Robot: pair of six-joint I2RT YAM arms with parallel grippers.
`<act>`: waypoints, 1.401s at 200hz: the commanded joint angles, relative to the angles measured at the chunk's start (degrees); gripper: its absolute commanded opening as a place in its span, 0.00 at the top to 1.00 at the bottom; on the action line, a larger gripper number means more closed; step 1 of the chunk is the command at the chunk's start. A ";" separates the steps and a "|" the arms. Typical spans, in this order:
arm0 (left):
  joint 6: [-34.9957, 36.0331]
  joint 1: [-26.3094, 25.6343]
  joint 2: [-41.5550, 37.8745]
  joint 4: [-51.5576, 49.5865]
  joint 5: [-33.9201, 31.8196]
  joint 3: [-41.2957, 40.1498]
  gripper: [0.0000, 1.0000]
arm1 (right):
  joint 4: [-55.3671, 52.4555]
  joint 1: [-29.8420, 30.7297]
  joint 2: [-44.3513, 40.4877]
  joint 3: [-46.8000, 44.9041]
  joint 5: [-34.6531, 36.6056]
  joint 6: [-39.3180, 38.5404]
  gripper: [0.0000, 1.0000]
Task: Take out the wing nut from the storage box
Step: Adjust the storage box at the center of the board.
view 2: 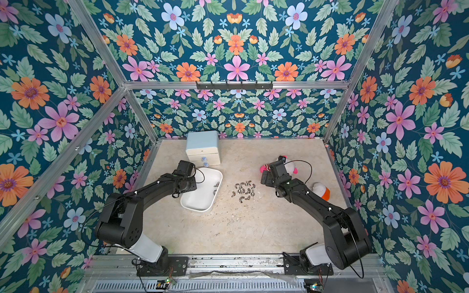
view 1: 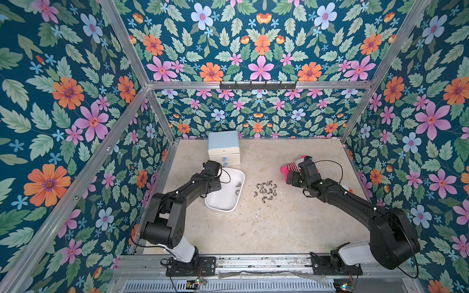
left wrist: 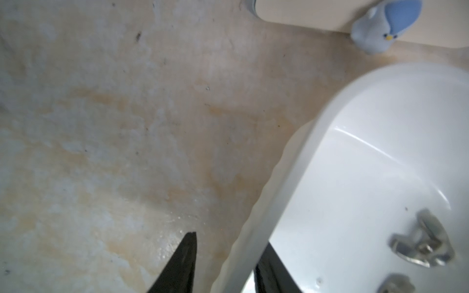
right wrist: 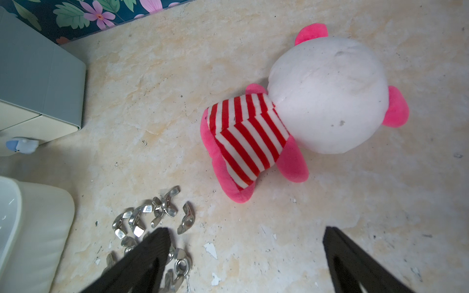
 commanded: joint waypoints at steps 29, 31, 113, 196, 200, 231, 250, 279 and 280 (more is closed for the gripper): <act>-1.42 0.04 -5.06 -0.21 5.55 -3.24 0.67 | 0.36 0.23 1.01 0.62 -0.17 0.26 0.01; -1.49 0.03 -5.27 -0.22 5.59 -3.33 0.67 | 0.33 0.25 1.05 0.61 -0.23 0.26 0.01; -2.37 0.02 -6.60 -4.54 4.48 -4.09 0.85 | 0.12 0.81 2.46 2.54 -0.25 -0.07 0.01; -3.21 0.03 -10.12 -8.18 3.51 -5.46 0.88 | 0.29 0.91 3.74 3.68 -0.56 -0.44 0.01; -3.42 0.03 -10.53 -8.64 3.35 -5.55 0.88 | 0.29 0.90 3.85 3.68 -0.61 -0.44 0.01; -4.11 0.04 -12.92 -10.69 2.66 -6.26 0.87 | 0.71 1.35 5.04 4.56 -0.81 -0.53 0.01; -4.55 0.05 -12.76 -11.81 2.46 -6.35 0.85 | 0.90 1.65 5.45 4.82 -1.00 -0.46 0.01; -4.53 0.05 -11.87 -11.65 2.62 -6.60 0.81 | 1.08 1.70 5.11 4.30 -0.68 -0.46 0.01; -4.52 0.04 -11.83 -11.65 2.62 -6.61 0.81 | 1.08 1.68 5.06 4.26 -0.69 -0.45 0.01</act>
